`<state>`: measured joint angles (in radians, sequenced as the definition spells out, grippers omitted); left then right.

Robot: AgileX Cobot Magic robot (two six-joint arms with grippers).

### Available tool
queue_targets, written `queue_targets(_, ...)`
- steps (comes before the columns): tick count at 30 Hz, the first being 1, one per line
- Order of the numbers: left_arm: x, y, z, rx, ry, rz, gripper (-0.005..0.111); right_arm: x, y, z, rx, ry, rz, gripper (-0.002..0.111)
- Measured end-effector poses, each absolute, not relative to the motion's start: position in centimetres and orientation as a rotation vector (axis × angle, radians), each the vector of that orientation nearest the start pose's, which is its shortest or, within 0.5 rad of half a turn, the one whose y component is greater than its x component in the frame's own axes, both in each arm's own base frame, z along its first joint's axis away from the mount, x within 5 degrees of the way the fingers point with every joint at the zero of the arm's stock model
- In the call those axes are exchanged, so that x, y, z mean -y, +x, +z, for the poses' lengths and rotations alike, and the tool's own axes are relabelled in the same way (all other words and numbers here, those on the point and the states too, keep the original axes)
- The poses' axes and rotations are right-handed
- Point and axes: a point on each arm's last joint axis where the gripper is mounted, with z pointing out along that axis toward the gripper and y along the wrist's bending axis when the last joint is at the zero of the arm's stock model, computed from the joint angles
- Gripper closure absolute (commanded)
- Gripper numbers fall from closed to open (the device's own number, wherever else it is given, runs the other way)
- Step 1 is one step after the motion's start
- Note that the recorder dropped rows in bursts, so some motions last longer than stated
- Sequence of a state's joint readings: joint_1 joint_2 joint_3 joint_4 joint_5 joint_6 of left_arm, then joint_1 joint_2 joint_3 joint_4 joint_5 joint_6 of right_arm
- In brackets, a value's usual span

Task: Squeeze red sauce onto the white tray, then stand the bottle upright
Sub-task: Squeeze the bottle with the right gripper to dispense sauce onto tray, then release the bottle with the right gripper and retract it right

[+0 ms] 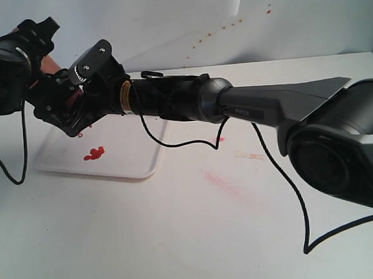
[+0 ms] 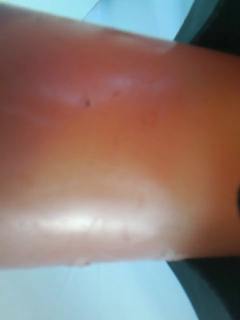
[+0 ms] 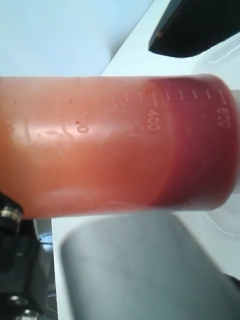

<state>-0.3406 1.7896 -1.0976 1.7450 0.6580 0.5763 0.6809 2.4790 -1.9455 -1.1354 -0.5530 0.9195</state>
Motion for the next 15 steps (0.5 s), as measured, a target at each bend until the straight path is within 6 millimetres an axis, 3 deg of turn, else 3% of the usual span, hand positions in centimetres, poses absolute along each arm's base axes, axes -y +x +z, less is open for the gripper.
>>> queue_targets(11,7.61,37.89,23.30,1.073,-2.418,-1.811,0.107,-38.70,40.78,16.19,-1.510,-1.058,0.802,0.003)
queue_targets(15,7.67,37.90,23.27,1.071,-2.427,-1.809,0.107,-38.46,40.57,17.07,-1.552,-1.105,0.768,0.003)
